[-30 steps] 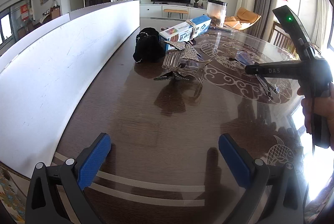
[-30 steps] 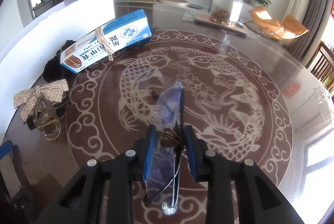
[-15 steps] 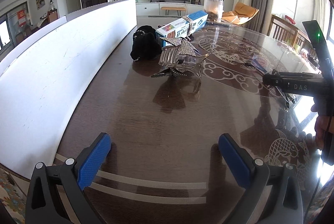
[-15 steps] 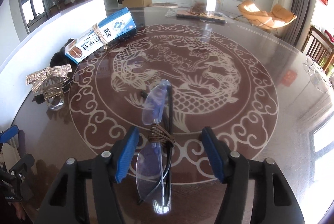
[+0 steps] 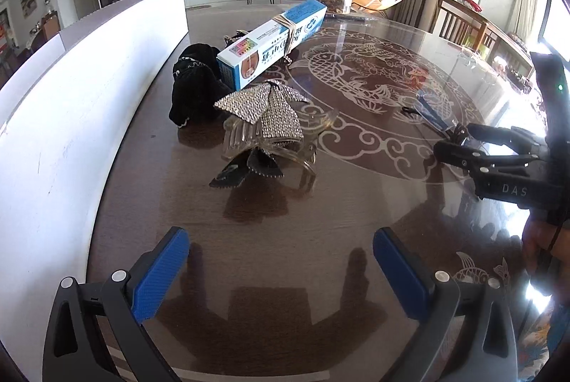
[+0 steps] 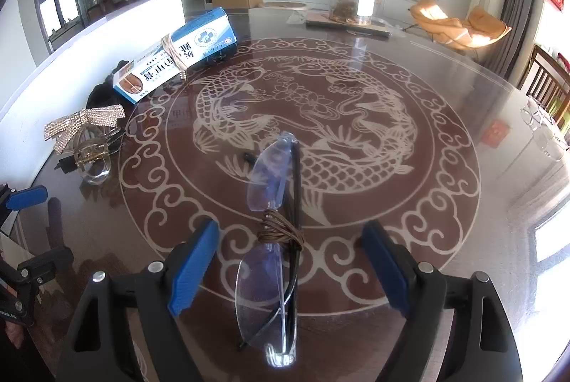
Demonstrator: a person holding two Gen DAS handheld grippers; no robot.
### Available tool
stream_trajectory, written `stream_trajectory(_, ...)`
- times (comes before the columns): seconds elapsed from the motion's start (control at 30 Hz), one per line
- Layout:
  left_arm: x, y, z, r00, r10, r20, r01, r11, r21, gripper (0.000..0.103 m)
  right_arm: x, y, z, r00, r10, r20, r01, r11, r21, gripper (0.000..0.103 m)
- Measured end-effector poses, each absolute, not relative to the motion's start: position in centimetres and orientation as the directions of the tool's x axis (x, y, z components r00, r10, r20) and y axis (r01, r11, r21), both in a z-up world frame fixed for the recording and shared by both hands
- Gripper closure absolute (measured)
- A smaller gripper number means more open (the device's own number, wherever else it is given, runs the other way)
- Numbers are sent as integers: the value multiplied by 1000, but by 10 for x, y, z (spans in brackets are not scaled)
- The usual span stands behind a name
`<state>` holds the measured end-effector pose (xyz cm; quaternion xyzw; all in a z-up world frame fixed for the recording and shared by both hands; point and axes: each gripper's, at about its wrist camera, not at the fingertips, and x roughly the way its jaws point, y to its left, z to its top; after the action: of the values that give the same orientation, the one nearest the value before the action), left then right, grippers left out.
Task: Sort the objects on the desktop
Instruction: 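Grasp the rhinestone bow with the left tool while the right tool holds the glasses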
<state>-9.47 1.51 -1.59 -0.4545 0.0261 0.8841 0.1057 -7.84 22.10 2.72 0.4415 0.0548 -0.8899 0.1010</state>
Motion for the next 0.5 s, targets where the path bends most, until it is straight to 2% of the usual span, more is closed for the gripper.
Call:
stream_trajectory(0.27,-167,20,-15,-527,177,-831,-159,-981,-107,0,-78,223,27,-590,-130,-797,222,-975,-5,20)
stream_trajectory(0.3,-169,21,-16,-532,191,-825,-165,-979,-120,8,-77,223,27,-590,-132,-796,221,-975,-3,20)
stream_trajectory(0.33,-169,21,-17,-540,208,-816,-176,-975,-132,23,-77,224,28,-591,-135,-796,221,-975,1,20)
stream_trajectory(0.37,-168,21,-16,-555,194,-809,-175,-978,-115,46,-77,225,28,-591,-140,-795,221,-975,7,20)
stream_trajectory(0.4,-166,22,-15,-564,170,-808,-172,-981,-86,55,-77,226,28,-590,-149,-794,223,-975,18,19)
stream_trajectory(0.5,-151,16,-11,-575,199,-794,-185,-977,-110,55,-76,233,30,-576,-239,-782,260,-960,102,13)
